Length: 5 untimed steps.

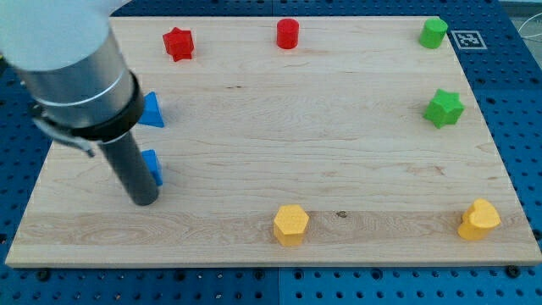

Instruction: Push the blue cube towards the center

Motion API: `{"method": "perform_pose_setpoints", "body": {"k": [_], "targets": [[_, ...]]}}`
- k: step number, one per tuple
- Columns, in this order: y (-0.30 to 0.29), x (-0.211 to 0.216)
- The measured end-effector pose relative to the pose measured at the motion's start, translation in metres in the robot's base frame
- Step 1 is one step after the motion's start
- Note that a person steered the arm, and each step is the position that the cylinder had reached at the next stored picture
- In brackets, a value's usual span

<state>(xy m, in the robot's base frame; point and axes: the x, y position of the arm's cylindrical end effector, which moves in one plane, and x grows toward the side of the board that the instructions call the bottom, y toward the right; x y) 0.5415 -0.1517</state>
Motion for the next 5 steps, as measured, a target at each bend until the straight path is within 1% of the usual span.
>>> {"method": "perform_pose_setpoints", "body": {"k": [1,2,3,4,5], "targets": [[0.002,-0.011],[-0.037,-0.002],[-0.045,-0.018],[-0.018,-0.043],[0.014,-0.059]]}}
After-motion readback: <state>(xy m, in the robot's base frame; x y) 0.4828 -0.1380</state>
